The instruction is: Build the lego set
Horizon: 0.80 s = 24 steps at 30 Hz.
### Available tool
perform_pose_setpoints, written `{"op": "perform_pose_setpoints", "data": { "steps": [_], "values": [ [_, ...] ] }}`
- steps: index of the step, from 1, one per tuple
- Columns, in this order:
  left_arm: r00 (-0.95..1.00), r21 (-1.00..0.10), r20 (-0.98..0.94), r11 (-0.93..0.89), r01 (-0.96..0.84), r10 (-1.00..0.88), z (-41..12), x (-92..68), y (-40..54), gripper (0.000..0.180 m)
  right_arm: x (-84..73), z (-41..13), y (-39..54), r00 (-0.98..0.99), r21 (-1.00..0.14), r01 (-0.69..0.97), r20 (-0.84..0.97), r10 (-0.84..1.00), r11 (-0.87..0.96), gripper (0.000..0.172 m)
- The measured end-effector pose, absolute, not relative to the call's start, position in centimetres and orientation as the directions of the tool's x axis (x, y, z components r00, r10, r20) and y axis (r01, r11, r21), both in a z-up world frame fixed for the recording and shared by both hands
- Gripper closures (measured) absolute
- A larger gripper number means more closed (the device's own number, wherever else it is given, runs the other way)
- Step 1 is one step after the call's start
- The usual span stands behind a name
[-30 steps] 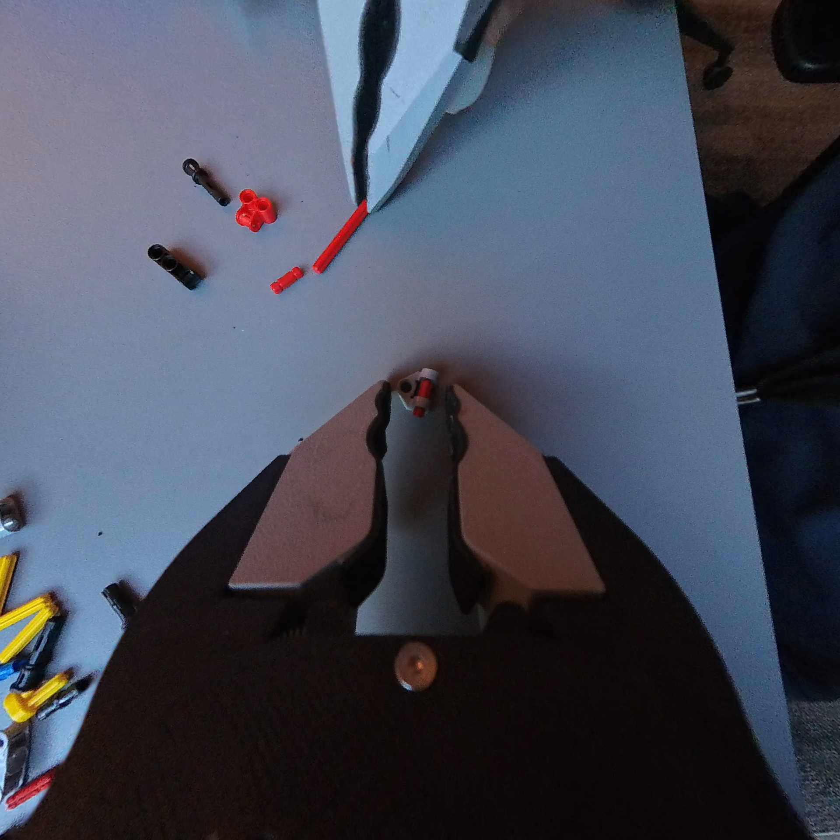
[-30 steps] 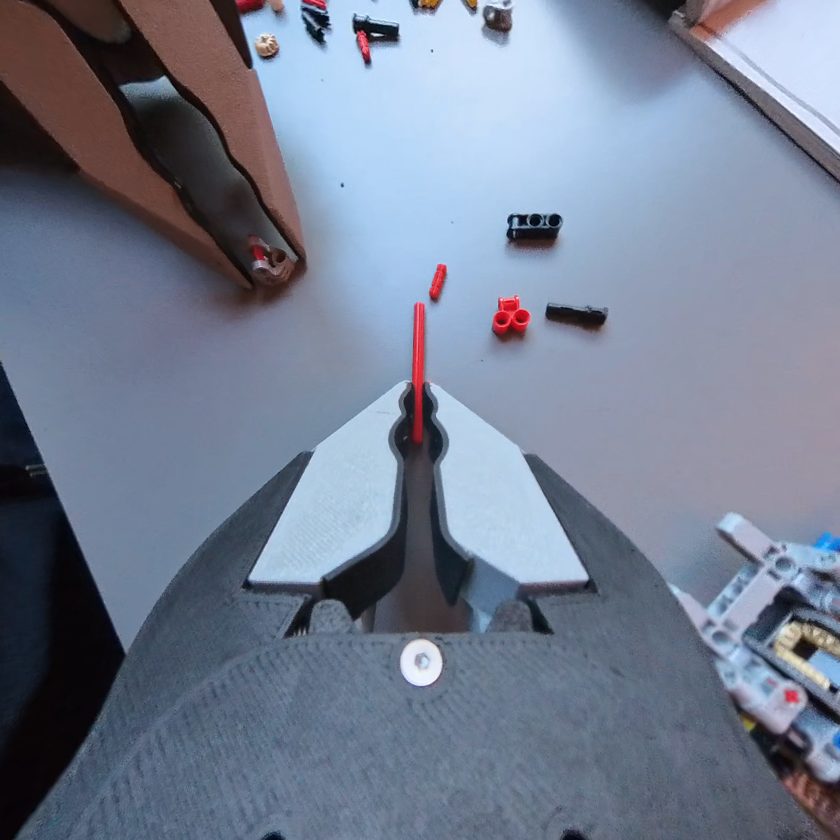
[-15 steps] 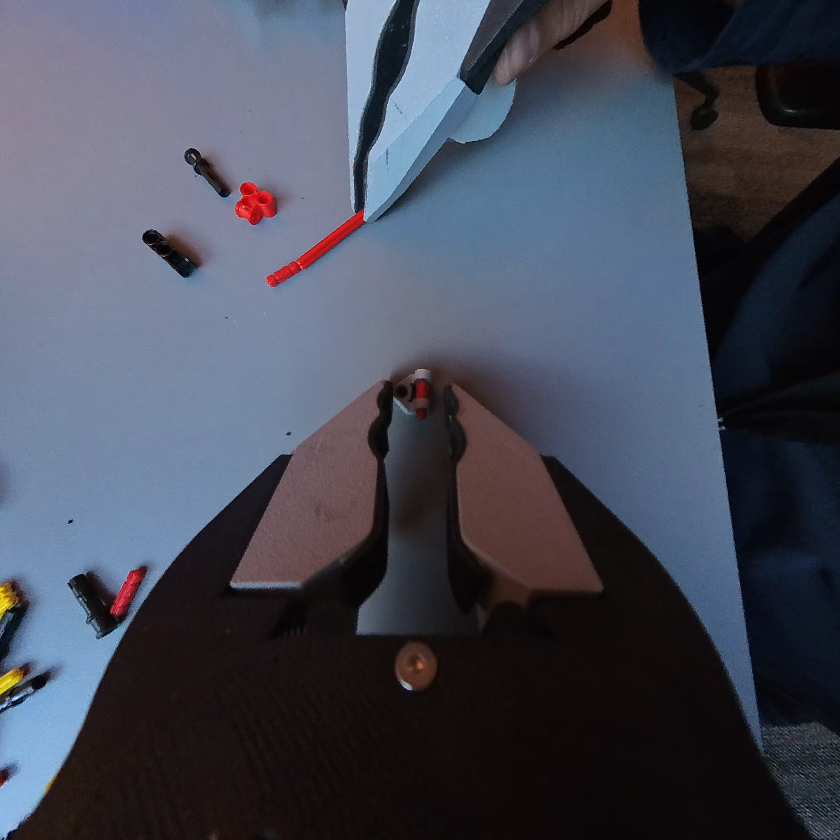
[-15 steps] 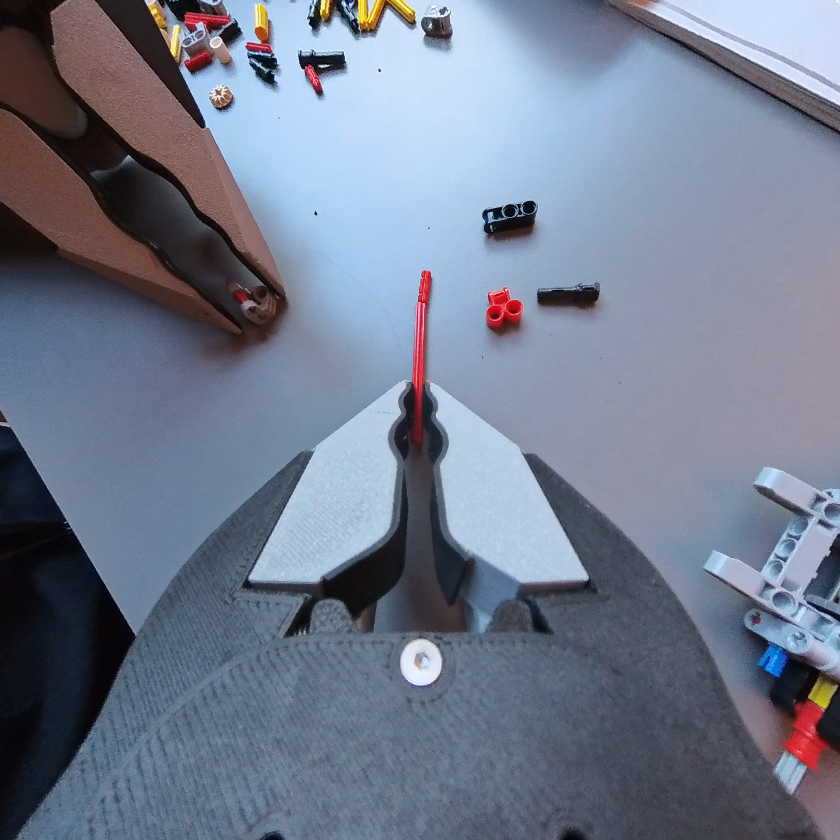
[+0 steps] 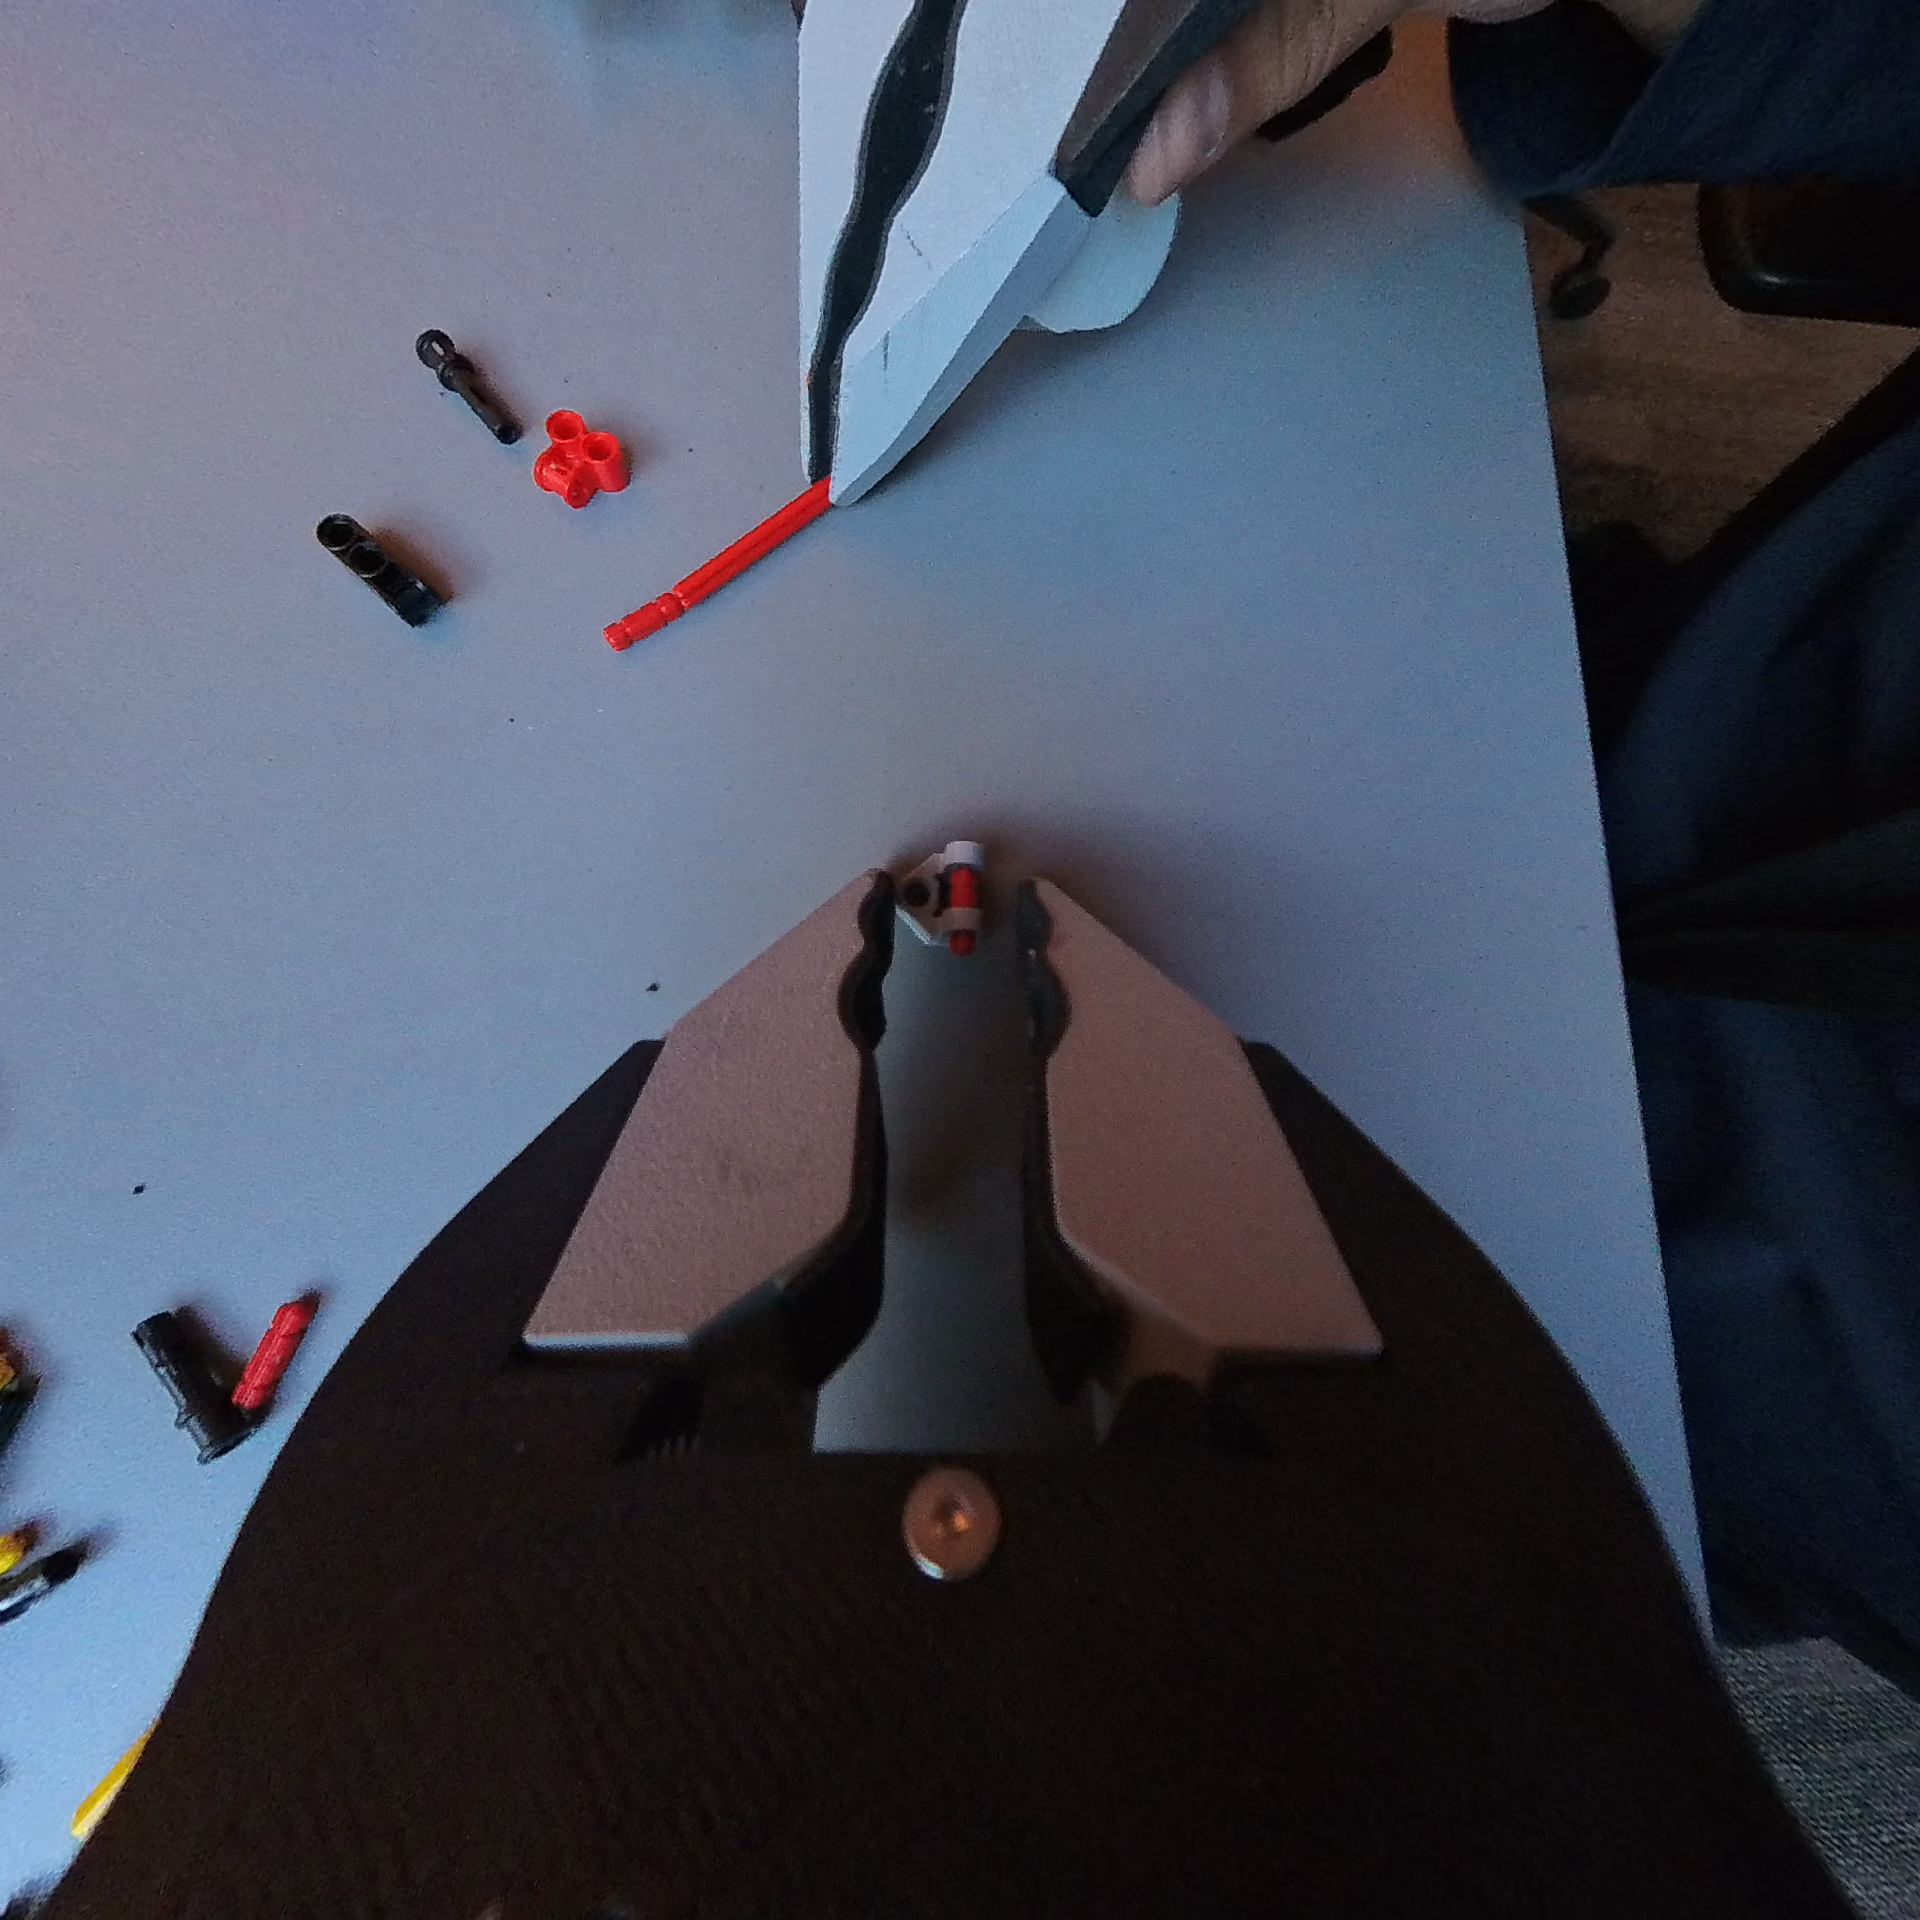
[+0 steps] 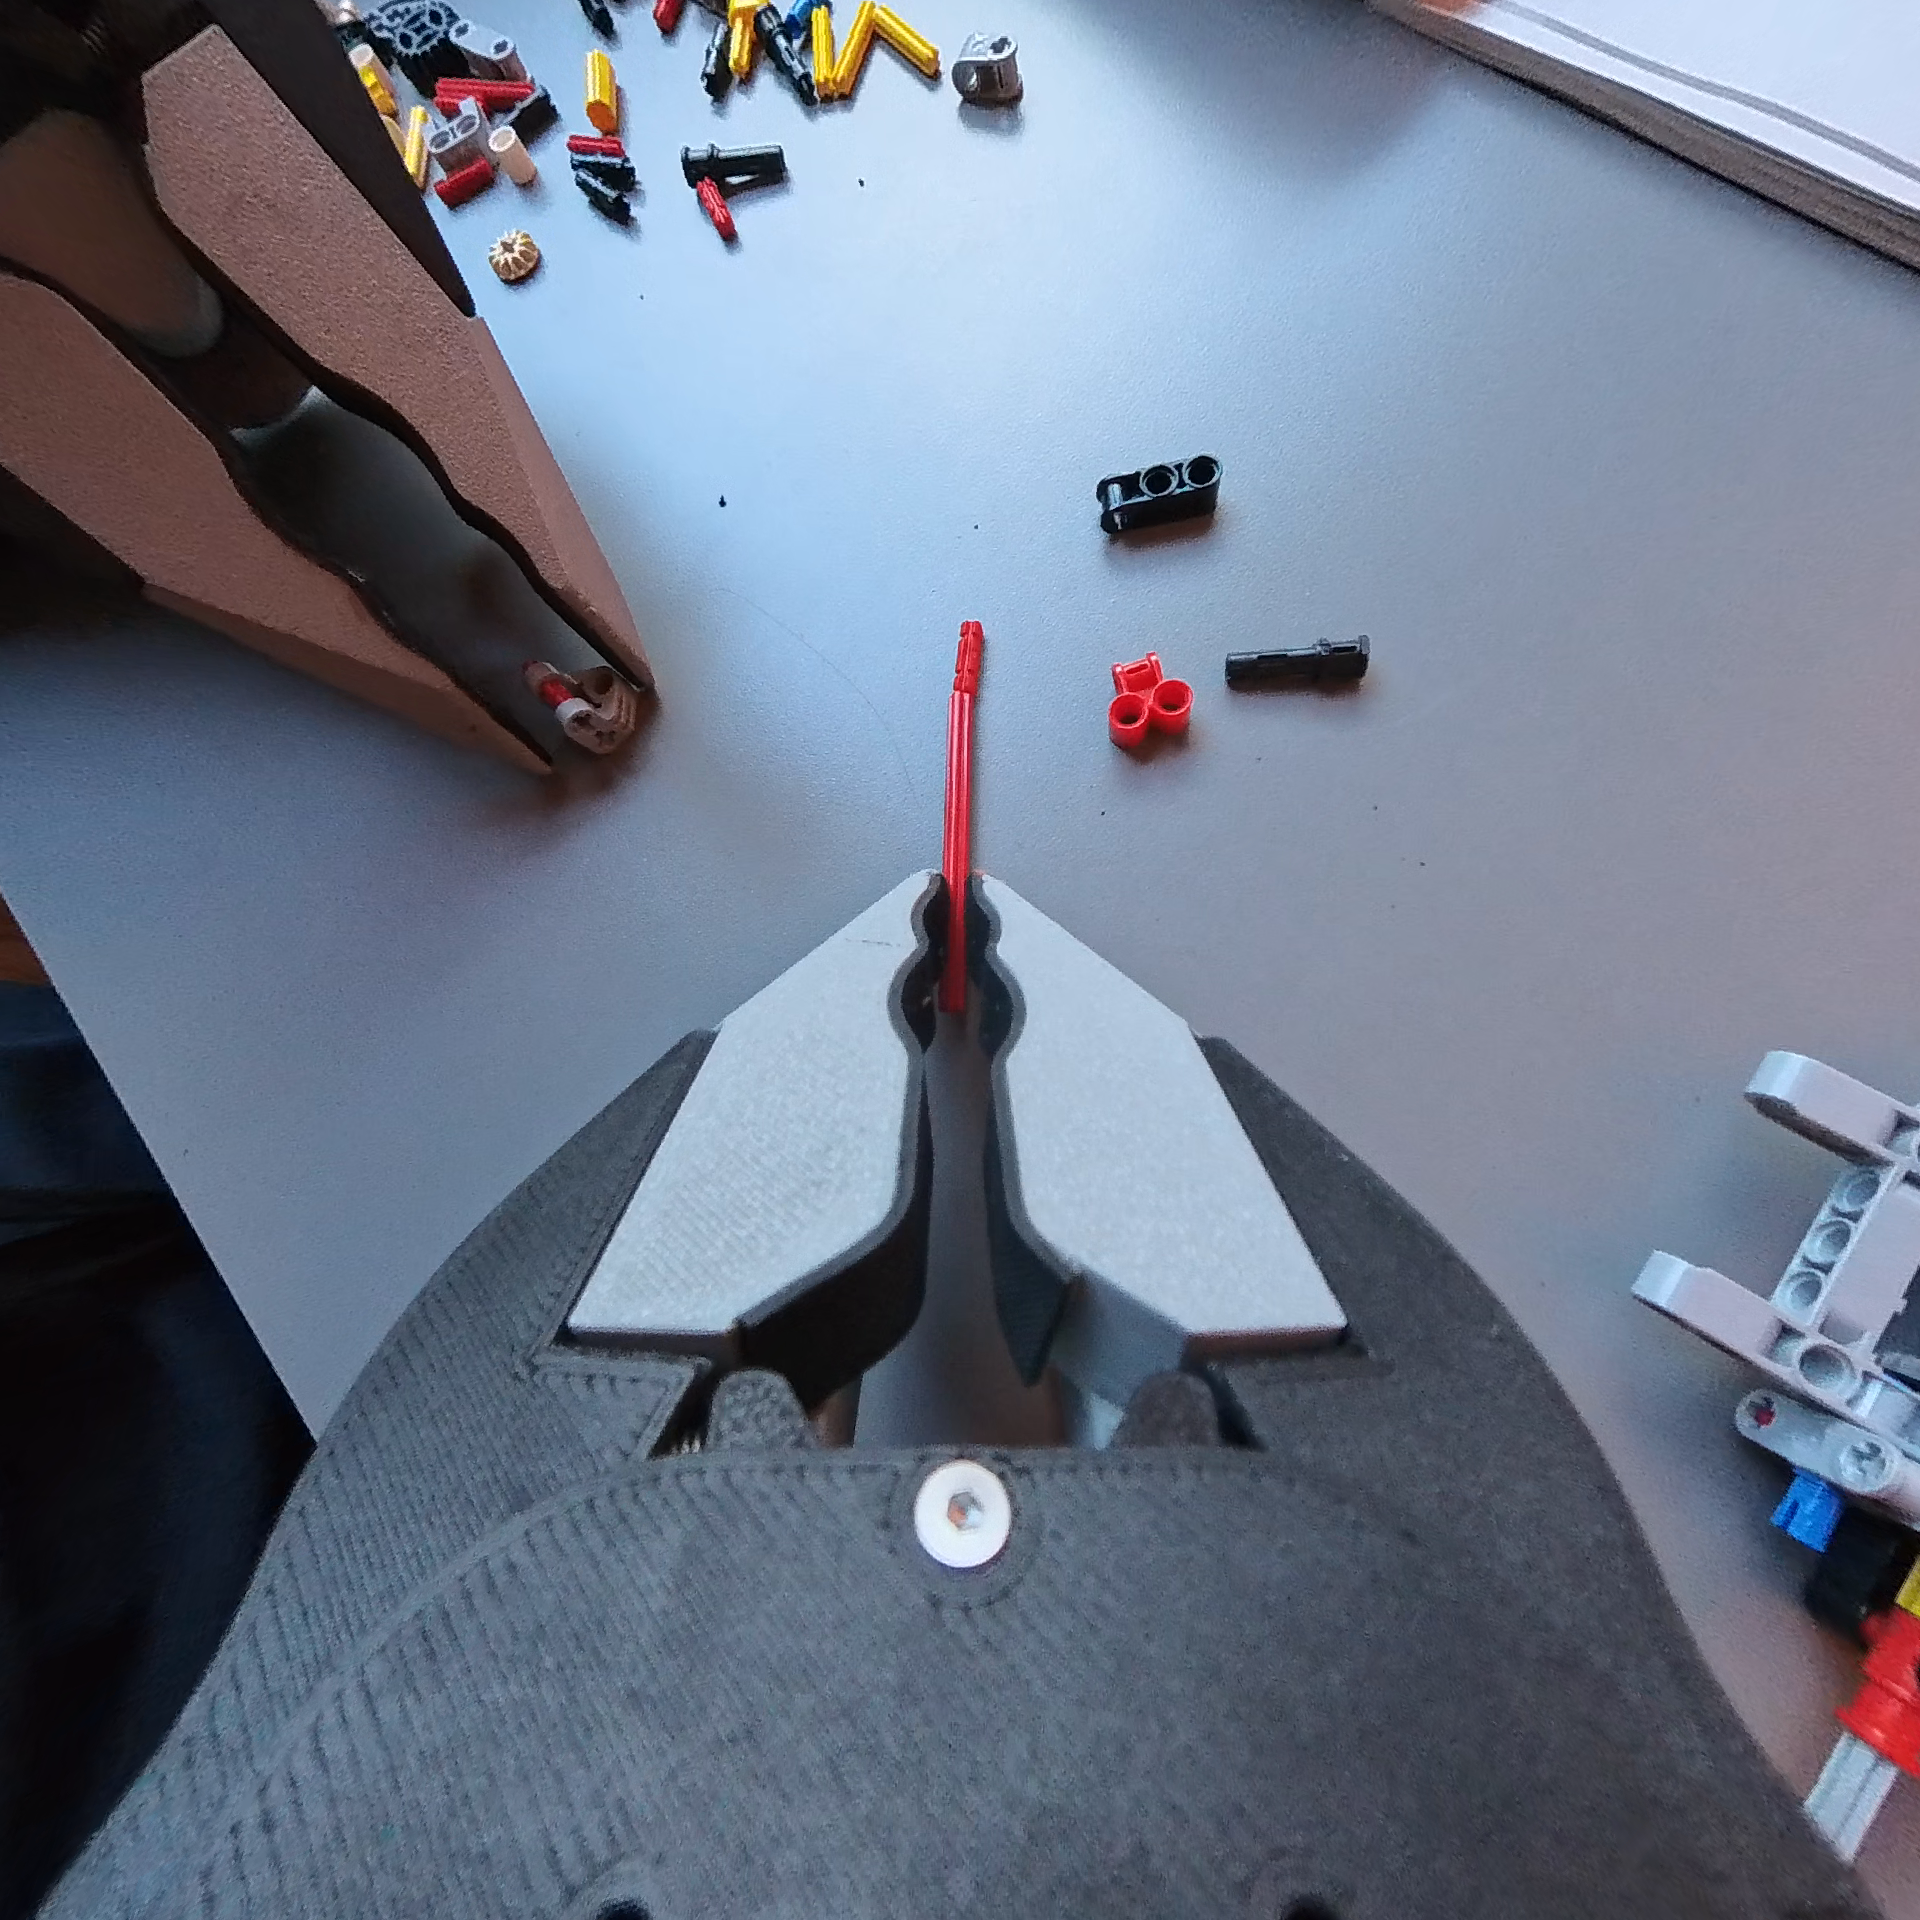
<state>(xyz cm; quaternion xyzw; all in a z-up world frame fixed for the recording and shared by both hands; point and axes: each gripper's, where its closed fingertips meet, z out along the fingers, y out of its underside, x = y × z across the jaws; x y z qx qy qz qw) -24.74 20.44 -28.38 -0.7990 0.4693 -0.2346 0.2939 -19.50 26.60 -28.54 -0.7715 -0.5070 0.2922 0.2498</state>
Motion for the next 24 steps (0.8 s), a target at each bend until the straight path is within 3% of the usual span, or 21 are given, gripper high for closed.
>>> {"op": "perform_pose_setpoints", "data": {
  "steps": [24],
  "values": [
    [0.468, -0.704, 0.161, -0.434, -0.563, -0.869, -27.8, -26.0, 20.5, 0.151, -19.7, -28.5, 26.6, 0.33, -0.664, 0.635, -0.229, 0.916, -0.395, 0.172]
  ]
}}
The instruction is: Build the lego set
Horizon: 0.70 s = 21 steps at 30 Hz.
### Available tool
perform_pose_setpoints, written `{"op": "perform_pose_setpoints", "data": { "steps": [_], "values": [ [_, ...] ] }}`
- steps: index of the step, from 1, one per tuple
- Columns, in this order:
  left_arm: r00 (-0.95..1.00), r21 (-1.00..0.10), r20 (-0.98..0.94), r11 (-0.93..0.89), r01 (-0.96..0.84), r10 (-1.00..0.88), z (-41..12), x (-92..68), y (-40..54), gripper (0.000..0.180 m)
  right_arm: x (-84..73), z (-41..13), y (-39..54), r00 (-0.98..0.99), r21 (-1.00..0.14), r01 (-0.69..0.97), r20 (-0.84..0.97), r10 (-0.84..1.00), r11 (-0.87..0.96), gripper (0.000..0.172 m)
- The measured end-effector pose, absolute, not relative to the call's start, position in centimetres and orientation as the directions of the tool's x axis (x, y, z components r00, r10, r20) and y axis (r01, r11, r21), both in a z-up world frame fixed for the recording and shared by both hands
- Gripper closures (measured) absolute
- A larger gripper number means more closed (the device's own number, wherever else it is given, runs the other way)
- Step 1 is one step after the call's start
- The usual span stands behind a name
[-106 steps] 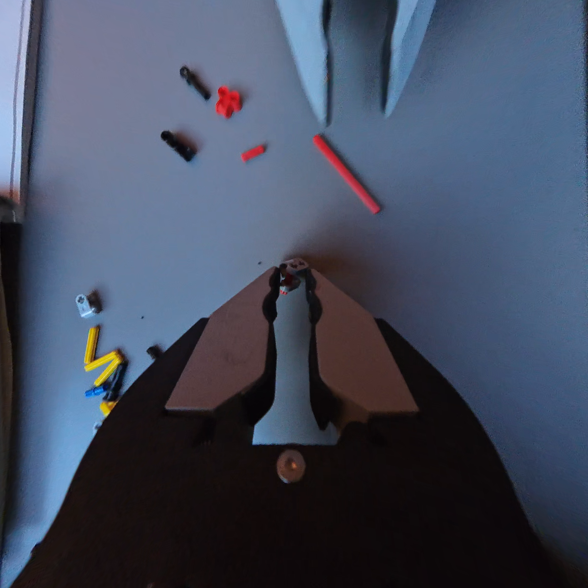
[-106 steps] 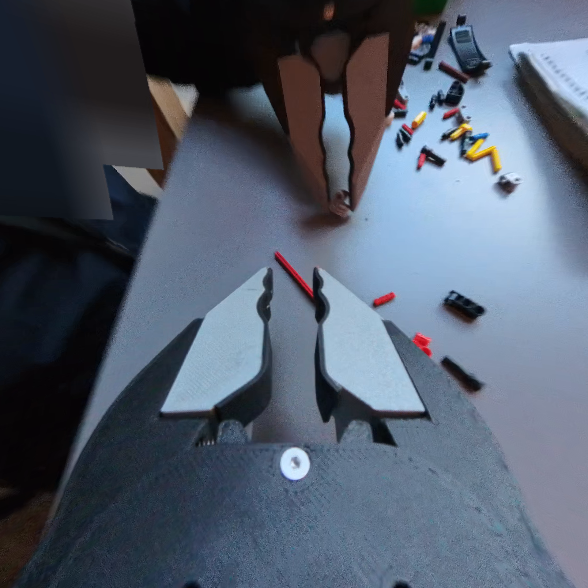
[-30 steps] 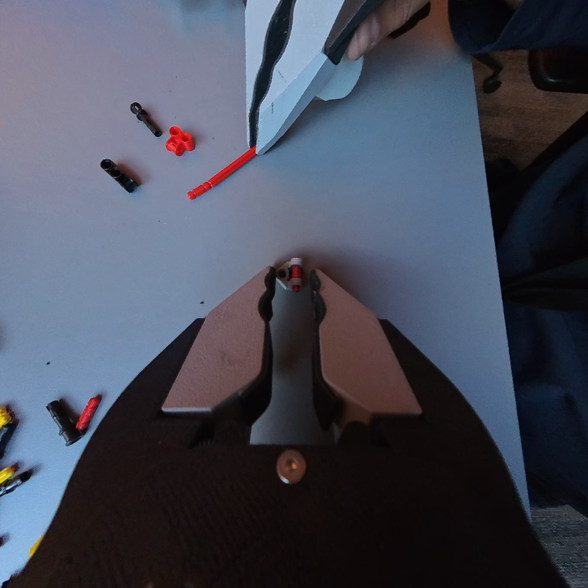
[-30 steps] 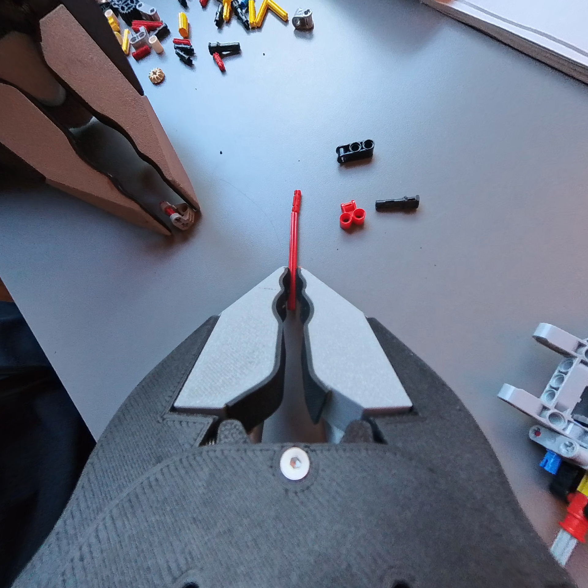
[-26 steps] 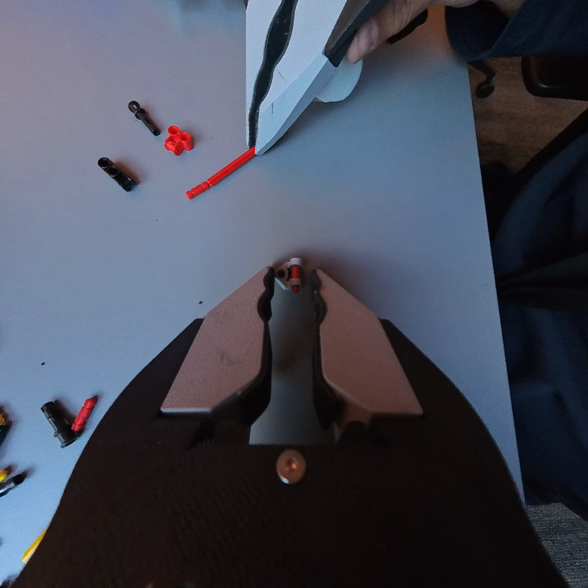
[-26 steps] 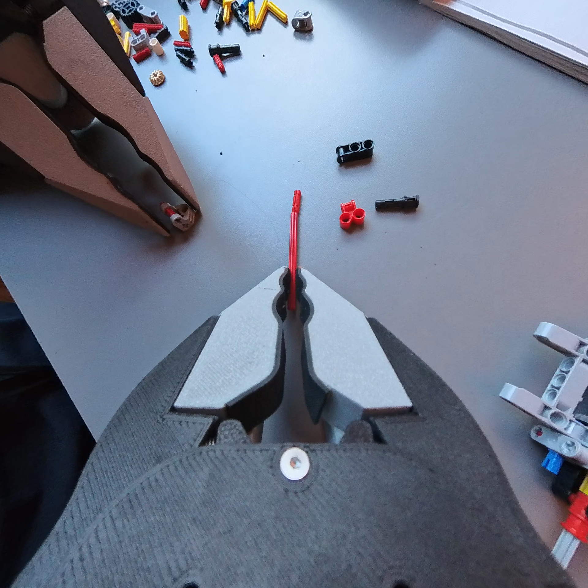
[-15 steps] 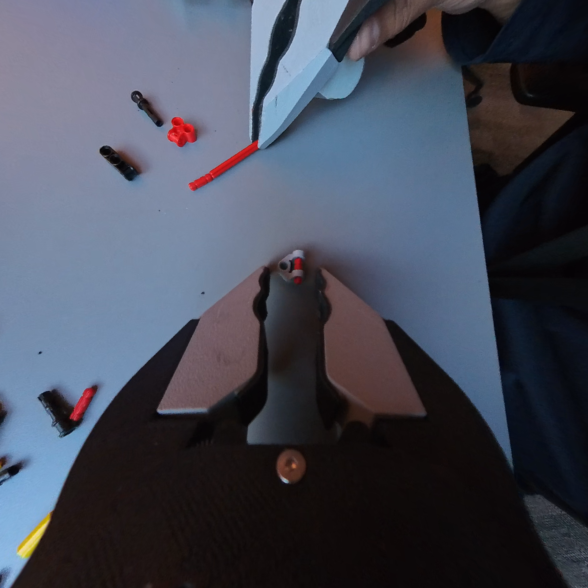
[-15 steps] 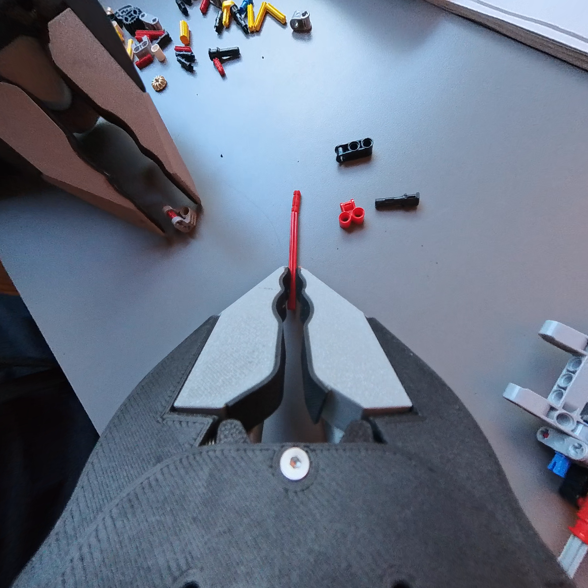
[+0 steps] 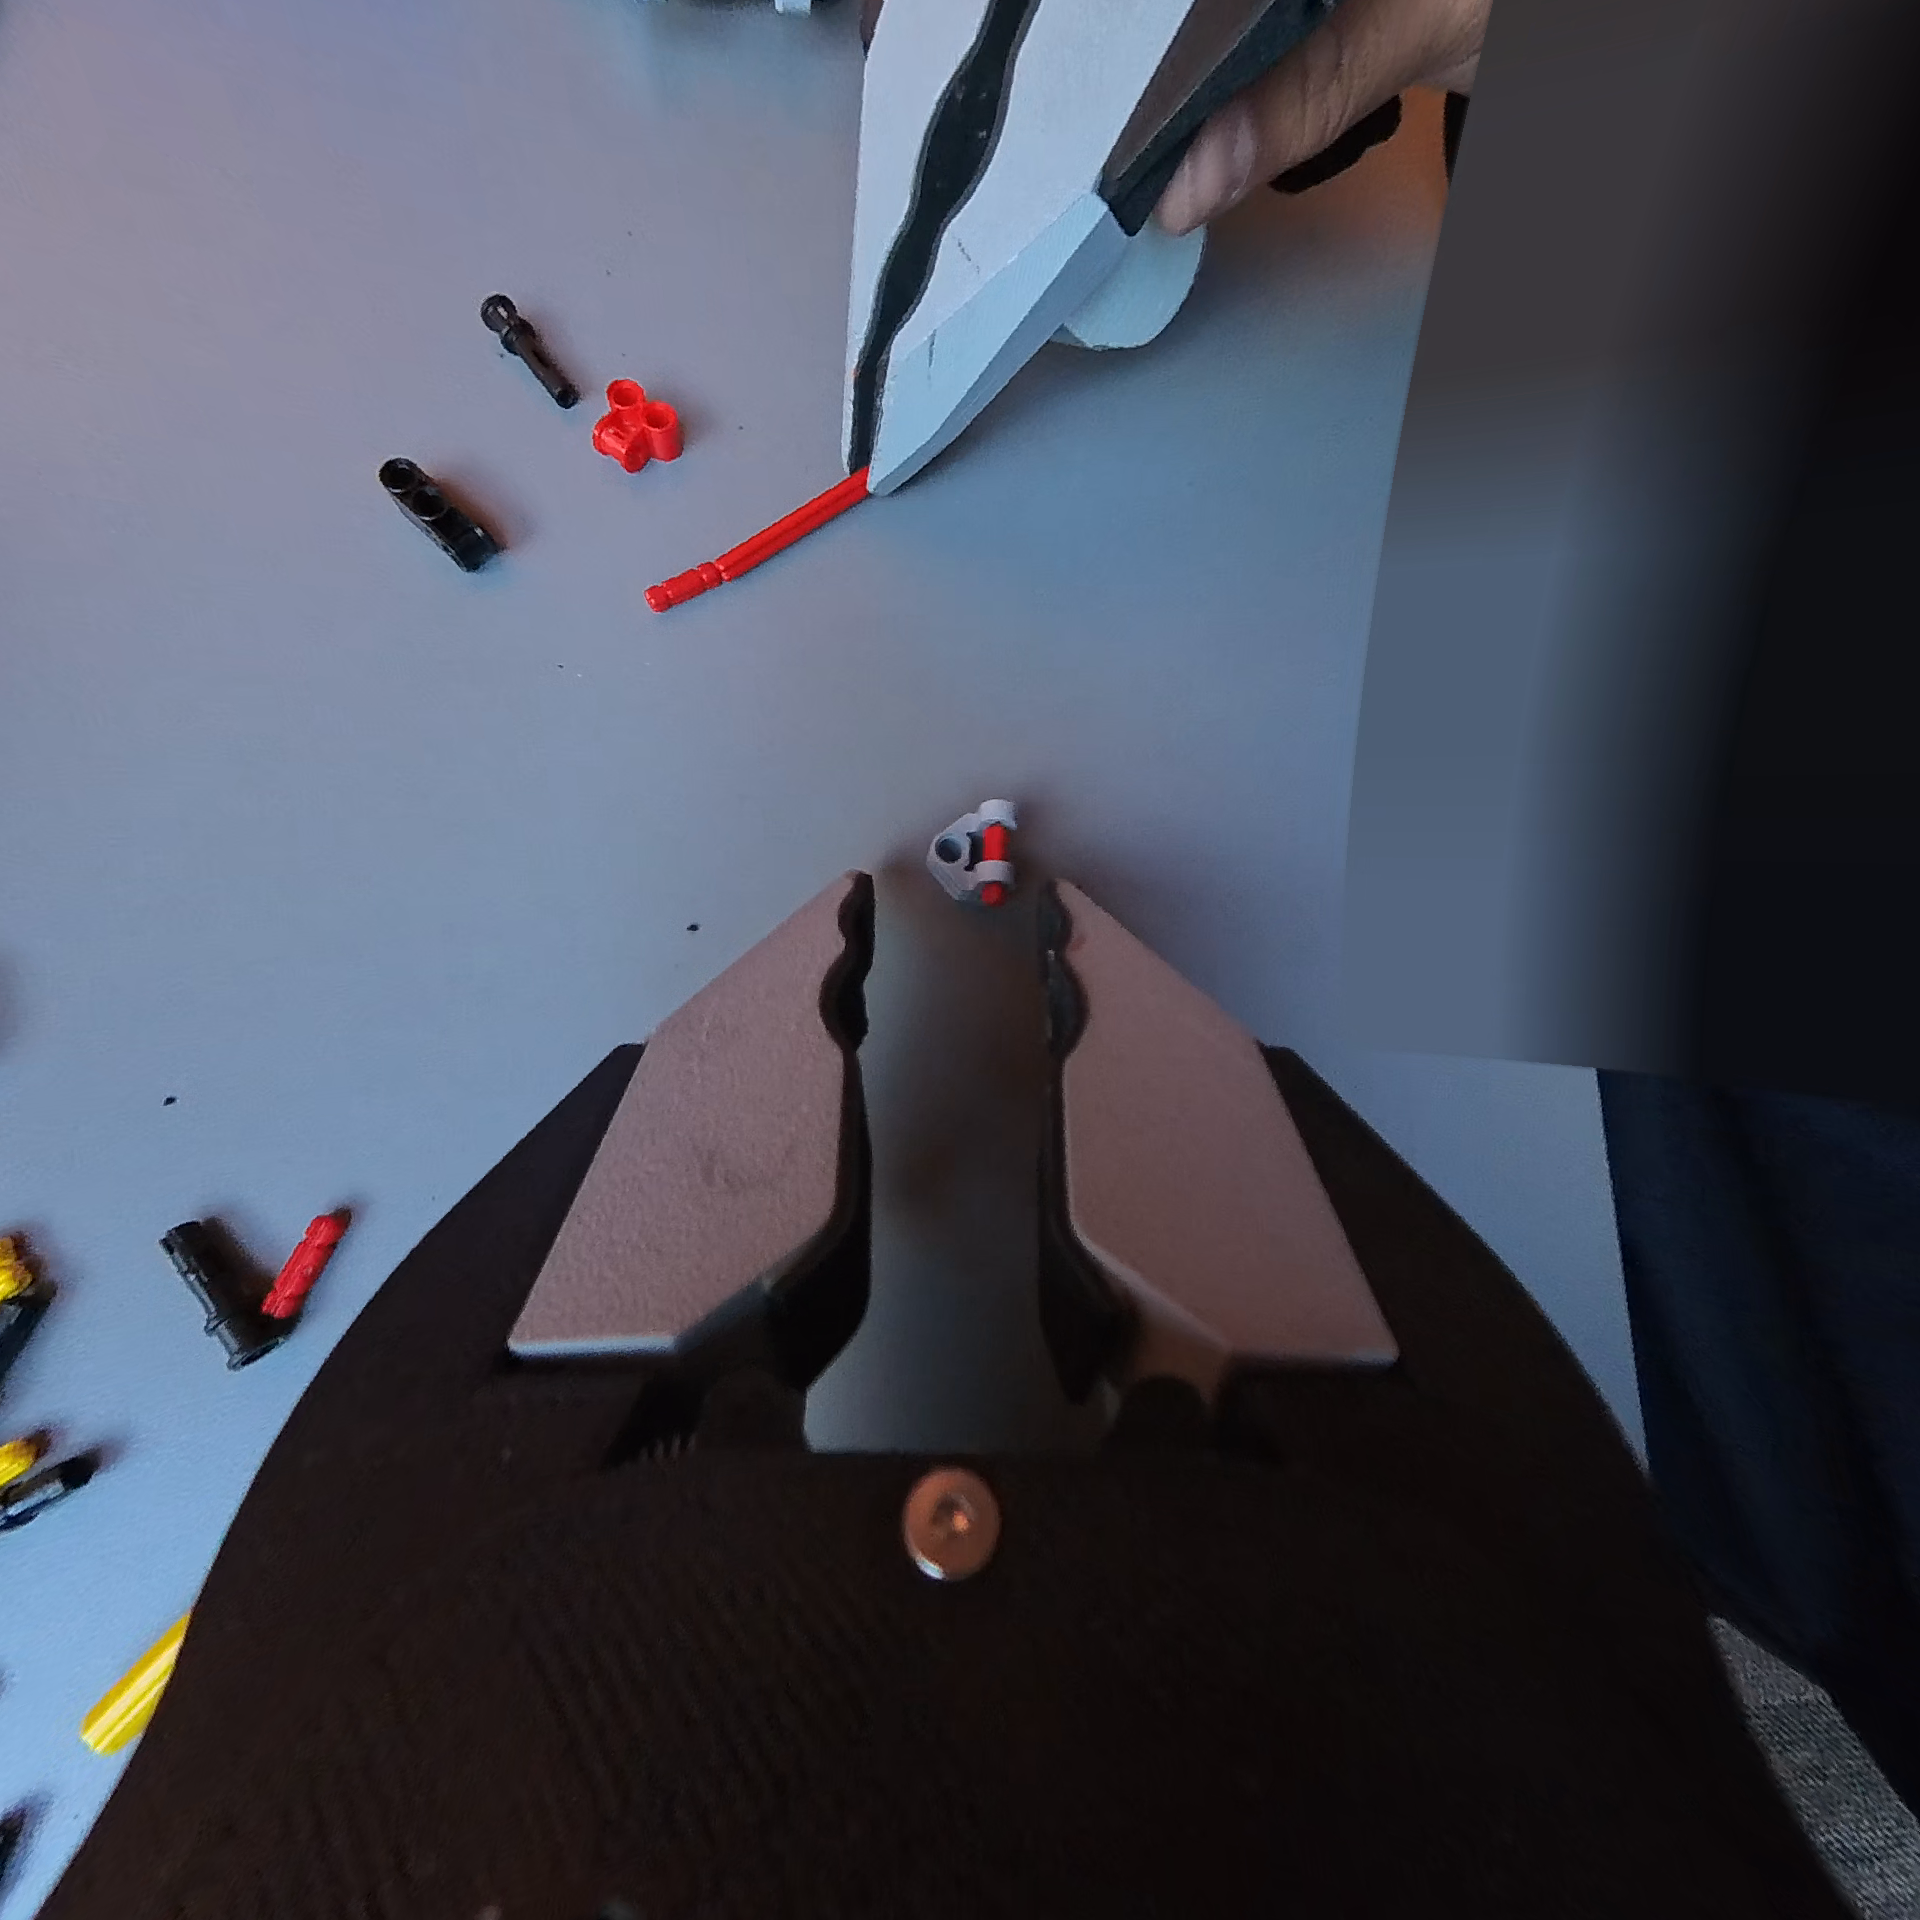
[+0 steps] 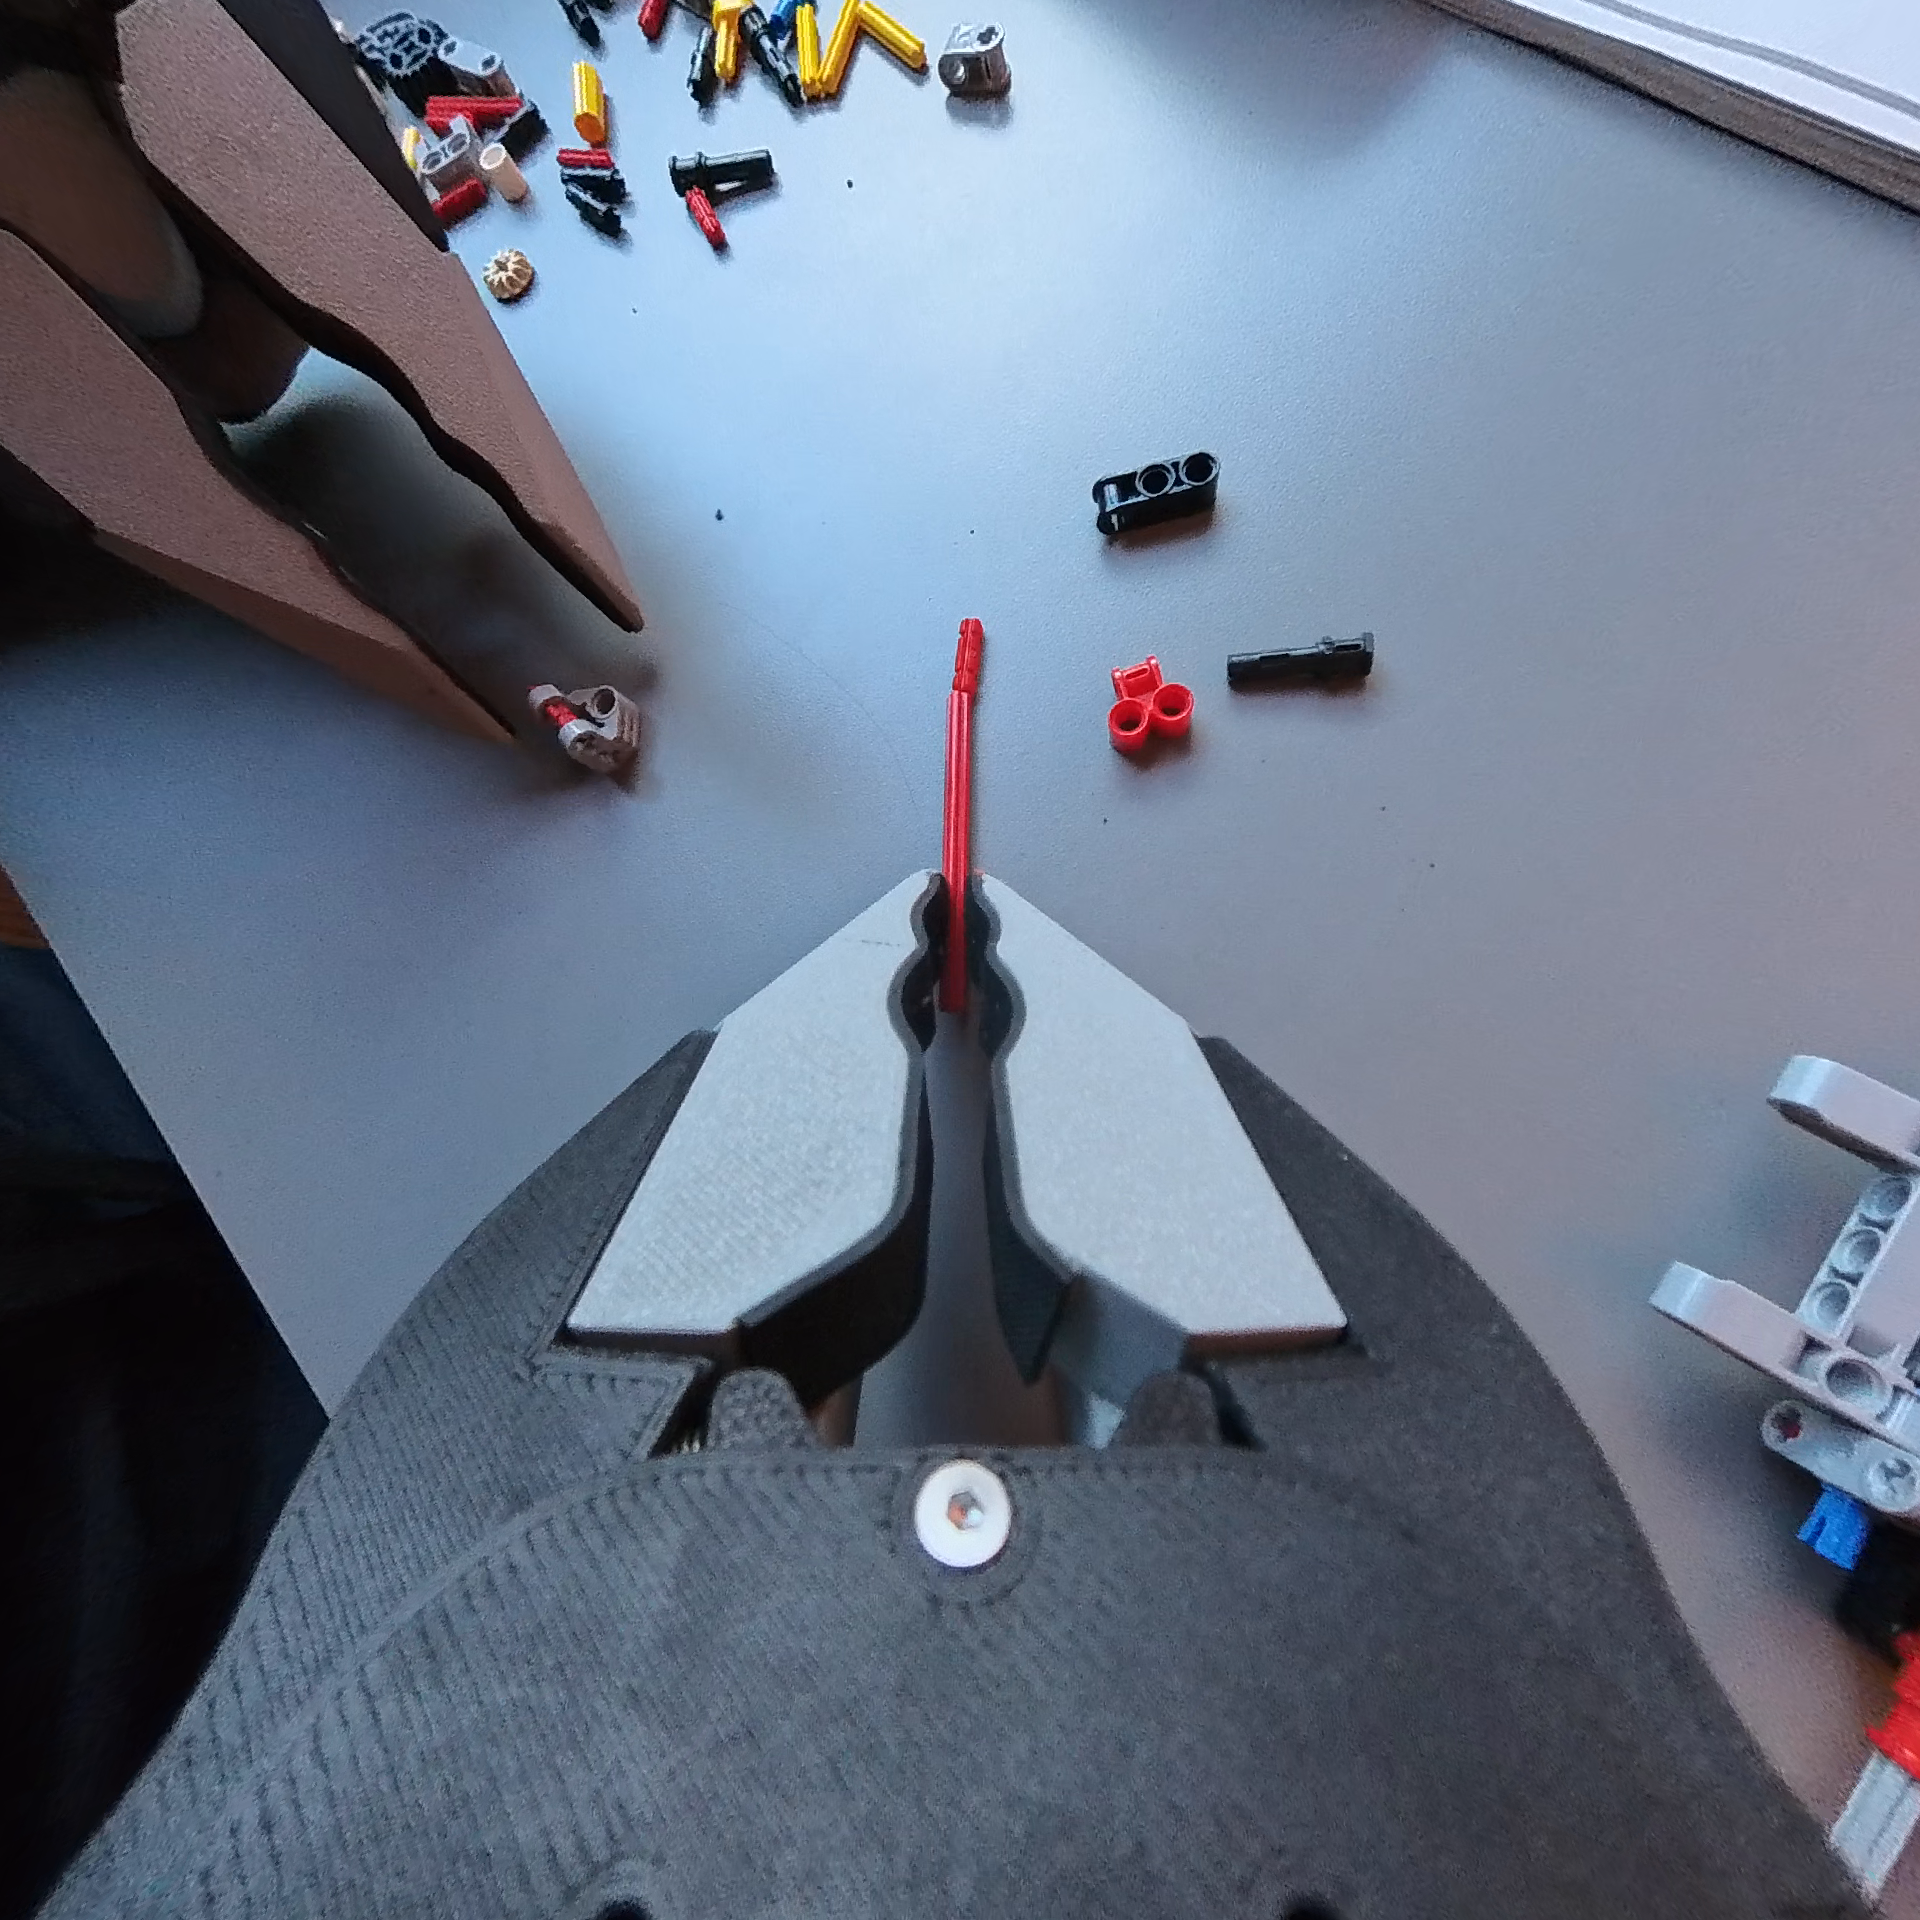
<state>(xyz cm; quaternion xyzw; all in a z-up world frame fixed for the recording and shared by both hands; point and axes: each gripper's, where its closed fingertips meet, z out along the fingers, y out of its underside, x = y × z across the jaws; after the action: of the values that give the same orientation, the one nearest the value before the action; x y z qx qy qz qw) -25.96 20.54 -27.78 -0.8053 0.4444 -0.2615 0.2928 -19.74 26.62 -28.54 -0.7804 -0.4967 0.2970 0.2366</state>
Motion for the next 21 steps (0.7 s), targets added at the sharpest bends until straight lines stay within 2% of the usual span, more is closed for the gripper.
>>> {"op": "perform_pose_setpoints", "data": {
  "steps": [21],
  "values": [
    [0.471, -0.696, 0.161, -0.438, -0.569, -0.867, -28.0, -26.04, 20.51, 0.151, -19.8, -28.58, 26.68, 0.343, -0.666, 0.635, -0.209, 0.916, -0.39, 0.172]
  ]
}}
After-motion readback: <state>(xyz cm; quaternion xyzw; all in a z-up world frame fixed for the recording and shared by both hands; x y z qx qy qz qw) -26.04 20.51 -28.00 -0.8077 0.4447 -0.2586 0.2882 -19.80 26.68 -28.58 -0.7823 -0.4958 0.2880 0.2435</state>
